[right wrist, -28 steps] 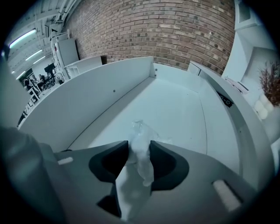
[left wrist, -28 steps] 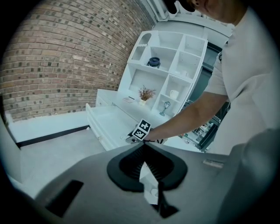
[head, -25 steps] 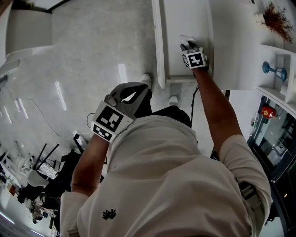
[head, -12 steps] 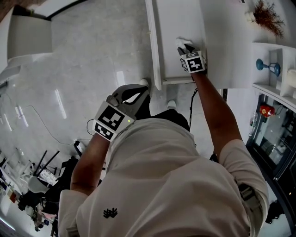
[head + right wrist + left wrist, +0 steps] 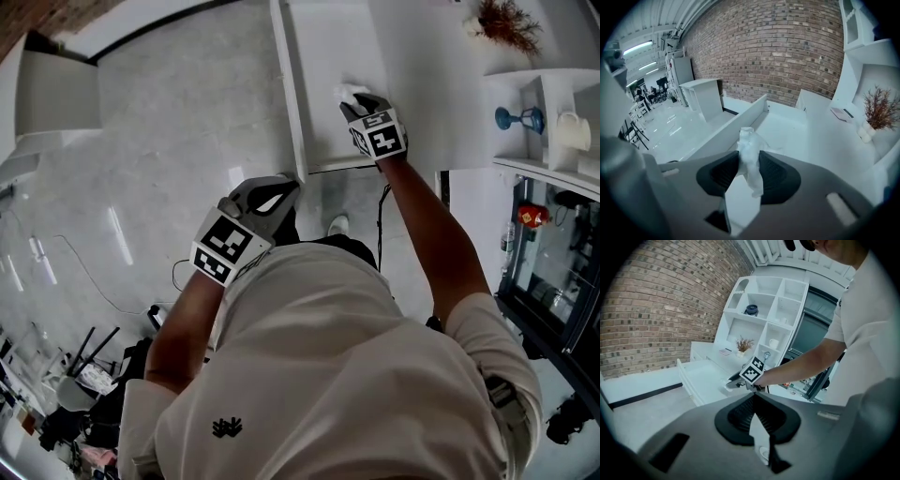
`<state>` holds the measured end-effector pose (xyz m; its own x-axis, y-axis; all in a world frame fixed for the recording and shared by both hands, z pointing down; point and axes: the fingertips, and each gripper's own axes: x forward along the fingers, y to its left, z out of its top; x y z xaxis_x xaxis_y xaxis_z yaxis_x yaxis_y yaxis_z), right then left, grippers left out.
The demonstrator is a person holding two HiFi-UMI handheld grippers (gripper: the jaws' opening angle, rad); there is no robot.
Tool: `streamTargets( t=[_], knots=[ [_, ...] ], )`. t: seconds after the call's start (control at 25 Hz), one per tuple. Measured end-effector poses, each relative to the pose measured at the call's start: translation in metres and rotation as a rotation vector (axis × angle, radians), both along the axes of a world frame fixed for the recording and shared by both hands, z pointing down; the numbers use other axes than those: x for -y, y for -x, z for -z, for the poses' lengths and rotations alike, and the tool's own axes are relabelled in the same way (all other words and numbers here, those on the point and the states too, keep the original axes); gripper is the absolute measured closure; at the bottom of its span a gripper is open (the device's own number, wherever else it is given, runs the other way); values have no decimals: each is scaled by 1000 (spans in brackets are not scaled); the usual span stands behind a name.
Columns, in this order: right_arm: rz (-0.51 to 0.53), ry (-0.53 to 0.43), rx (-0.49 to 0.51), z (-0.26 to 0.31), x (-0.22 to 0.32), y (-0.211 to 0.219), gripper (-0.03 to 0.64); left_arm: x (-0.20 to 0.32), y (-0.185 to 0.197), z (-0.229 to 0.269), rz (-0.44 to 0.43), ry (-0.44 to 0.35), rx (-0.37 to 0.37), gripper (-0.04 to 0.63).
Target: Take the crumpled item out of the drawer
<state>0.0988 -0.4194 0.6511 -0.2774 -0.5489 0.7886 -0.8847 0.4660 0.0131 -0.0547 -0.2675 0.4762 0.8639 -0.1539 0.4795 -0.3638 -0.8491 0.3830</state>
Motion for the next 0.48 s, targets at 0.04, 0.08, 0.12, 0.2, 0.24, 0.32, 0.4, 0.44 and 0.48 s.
streamTargets(
  t=[0.04,0.08,0.12,0.2,0.24,0.32,0.4,0.44,0.48],
  knots=[
    [5,-9,6,7,-3,-1,465,-4,-3,0,-1,-2,-3,589],
    [11,-19,10,15,-7,-1,465,-8,-7,1,-2,-5,-5,589],
    [16,-29,15,22,-11,-2,465,-11,-10,2,-4,-8,-7,589],
    [26,-43,26,36,-21,-2,466,-19,-15,6,-7,-14,-10,589],
    [33,-48,32,43,-27,-2,466,-23,-18,8,-8,-19,-11,589],
    [49,-58,46,56,-39,-3,466,-30,-25,11,-7,-25,-13,589],
    [63,-68,64,69,-50,-5,466,-38,-33,11,-6,-29,-12,589],
    [69,-74,73,77,-56,-6,466,-42,-37,12,-5,-31,-12,589],
    [77,-80,81,84,-62,-7,466,-47,-41,13,-5,-32,-11,589]
  ],
)
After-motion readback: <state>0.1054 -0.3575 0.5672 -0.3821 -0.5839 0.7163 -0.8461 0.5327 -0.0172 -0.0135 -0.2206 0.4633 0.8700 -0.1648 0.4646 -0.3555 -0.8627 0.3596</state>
